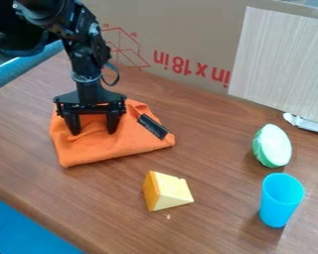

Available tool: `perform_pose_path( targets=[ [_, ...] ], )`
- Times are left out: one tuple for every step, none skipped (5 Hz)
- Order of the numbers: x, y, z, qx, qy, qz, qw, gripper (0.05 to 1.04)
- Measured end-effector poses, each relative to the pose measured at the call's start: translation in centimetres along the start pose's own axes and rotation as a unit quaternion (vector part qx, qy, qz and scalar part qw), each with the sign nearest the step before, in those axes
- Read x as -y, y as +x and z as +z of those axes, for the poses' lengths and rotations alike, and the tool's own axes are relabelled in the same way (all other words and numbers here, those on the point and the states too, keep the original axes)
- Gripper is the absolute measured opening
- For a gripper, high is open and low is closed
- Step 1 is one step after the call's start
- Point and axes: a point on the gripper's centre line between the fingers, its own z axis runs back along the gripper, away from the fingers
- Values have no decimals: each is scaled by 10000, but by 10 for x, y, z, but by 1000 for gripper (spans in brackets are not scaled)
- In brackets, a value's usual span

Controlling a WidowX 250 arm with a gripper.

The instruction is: Move the orange cloth to the top left of the table

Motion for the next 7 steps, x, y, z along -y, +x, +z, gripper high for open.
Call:
perform_pose_path(
  targets=[
    [9,15,-4,105,18,220,9997,1000],
    [22,44,-9,237,70,645,9976,1000],
    [31,73,-15,313,136,1056,9938,1000],
    [37,91,-19,349,159,1252,9914,1000],
    [41,101,-21,280,159,1353,9903,1000],
    [43,100,-18,58,142,1372,9904,1000],
    [49,97,-10,-268,-76,1496,9883,999]
  ],
)
